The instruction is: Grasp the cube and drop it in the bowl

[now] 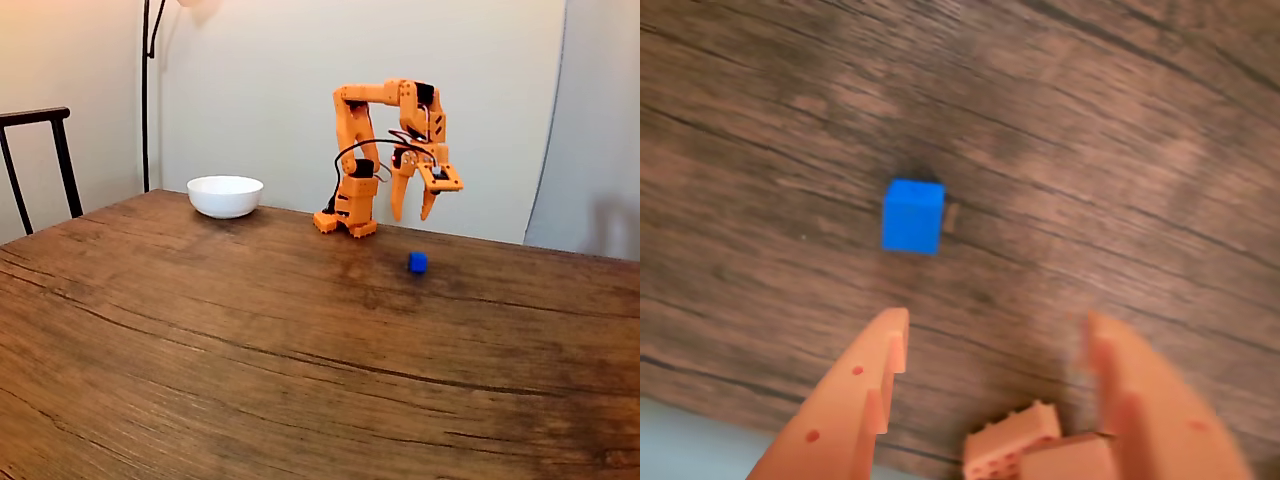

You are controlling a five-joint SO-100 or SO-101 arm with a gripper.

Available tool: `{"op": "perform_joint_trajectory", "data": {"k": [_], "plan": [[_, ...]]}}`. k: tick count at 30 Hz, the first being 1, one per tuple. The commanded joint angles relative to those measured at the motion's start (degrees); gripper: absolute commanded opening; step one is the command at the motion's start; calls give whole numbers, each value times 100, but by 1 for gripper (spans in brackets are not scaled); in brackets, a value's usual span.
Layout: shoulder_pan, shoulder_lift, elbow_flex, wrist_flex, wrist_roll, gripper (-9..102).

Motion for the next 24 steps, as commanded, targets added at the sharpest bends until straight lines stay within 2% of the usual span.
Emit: {"op": "perform_joint_trajectory", "data": {"k": [1,11,24], "plan": [[-141,-114,-141,-185,-308,32],[-202,-1081,-149,-993,-404,45],[-738,-1688,-149,-1055,-1424,45]]}}
